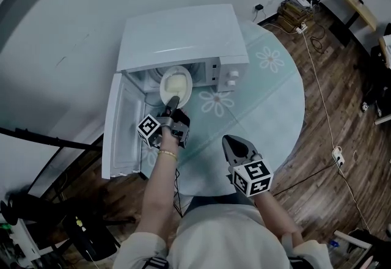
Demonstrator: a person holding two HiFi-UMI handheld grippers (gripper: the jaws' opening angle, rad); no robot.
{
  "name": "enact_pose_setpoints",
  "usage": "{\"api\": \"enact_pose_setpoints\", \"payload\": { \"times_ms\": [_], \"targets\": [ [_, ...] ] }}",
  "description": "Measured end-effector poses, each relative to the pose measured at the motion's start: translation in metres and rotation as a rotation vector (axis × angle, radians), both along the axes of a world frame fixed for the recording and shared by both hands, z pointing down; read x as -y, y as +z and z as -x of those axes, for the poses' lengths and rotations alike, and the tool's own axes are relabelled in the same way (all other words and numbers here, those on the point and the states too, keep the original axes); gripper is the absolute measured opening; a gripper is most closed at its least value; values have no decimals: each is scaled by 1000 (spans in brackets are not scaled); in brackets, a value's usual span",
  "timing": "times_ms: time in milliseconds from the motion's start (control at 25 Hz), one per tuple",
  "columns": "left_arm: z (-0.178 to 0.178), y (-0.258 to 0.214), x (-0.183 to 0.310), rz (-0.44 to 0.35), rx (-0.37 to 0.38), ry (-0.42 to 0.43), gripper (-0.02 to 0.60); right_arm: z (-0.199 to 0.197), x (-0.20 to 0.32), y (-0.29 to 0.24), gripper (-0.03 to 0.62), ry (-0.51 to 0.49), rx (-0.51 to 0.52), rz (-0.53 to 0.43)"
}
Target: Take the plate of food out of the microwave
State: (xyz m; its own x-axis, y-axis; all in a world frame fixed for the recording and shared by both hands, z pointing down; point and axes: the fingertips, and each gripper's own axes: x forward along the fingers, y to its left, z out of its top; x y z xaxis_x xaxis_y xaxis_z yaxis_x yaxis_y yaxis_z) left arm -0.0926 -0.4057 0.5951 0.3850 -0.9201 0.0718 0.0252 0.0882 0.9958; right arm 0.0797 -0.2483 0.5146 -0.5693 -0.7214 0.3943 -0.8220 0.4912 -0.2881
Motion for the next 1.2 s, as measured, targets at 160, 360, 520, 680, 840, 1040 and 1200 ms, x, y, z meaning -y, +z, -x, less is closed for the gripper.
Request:
{"api": "enact_pose_setpoints", "payload": {
  "times_ms": [160,360,520,680,840,1040,1200],
  "targets": [
    [-3,-9,-21,-24,-23,20,46,2,-11,-3,6,12,4,-11],
    [-2,-15,-52,-23,-30,36,46,6,-26,-8,6,20,3,-22],
    [0,-21,-75,-35,-47,52,46,12,-38,-12,6,29,4,-32],
    [1,-20,-100,-26,-44,74,46,16,-51,-15,6,38,6,-37],
    [0,-22,-123,-21,-52,94,46,20,-62,-17,6,43,5,-45],
    [-2,-28,-149,-44,-72,123,46,25,-76,-18,6,52,3,-52],
    [-7,-32,-170,-52,-69,154,46,28,-86,-20,6,53,-4,-60]
  ]
}}
